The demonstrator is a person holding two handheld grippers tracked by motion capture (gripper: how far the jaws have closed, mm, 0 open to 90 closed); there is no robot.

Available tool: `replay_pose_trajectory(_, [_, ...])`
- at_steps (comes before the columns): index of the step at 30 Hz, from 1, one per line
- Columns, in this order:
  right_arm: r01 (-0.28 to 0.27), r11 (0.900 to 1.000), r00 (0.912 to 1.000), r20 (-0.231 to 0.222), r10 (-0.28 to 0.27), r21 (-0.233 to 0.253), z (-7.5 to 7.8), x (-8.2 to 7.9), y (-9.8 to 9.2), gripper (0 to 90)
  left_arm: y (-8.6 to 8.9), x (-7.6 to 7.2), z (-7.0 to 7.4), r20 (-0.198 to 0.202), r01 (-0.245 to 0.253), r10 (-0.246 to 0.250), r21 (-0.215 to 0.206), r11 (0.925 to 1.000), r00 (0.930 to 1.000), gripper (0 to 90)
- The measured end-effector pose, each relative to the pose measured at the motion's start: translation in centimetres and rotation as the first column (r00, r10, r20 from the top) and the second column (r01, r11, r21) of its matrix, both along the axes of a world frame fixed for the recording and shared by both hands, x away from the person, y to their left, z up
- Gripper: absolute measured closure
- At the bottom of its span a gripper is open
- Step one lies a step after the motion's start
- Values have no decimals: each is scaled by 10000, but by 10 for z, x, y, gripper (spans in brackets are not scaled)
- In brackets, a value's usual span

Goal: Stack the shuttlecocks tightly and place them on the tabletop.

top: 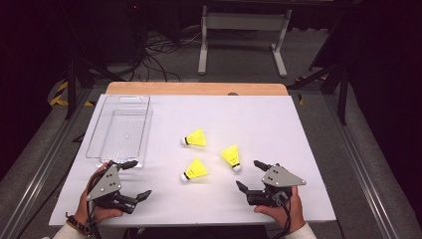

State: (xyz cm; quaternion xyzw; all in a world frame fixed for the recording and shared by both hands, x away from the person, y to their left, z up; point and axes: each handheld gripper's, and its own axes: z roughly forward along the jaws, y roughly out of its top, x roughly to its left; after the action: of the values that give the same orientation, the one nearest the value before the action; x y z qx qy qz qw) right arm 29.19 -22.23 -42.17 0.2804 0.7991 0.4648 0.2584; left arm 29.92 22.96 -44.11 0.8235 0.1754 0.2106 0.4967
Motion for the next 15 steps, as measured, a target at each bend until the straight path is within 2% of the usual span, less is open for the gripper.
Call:
replay_pose_trajectory(4, [-411,9990,9991,-51,410,-169,3,2,10,206,0,-2,0,77,24,-25,66,10000,10000,55])
replay_pose_trajectory(8, [-948,9936,9952,-295,932,-606,5,8,29,218,2,-4,1,51,-25,25,43,10000,10000,55])
replay_pose_trajectory(11, [-1182,9912,9924,-406,1159,-592,6,12,37,222,3,-5,1,62,-52,51,127,9999,10000,55])
replay_pose_trajectory(12, [-1476,9869,9880,-564,1440,-652,7,17,46,223,3,-5,1,36,-103,103,85,9999,9999,55])
replay_pose_trajectory(13, [-1476,9869,9880,-564,1440,-652,7,17,46,223,4,-5,1,28,-117,116,86,9999,9999,55])
replay_pose_trajectory(14, [-1877,9798,9799,-822,1819,-686,5,23,57,231,4,-5,1,50,-174,174,93,9998,9998,55])
replay_pose_trajectory(15, [-2017,9765,9766,-914,1946,-756,4,24,61,236,4,-5,1,44,-180,180,101,9998,9998,55])
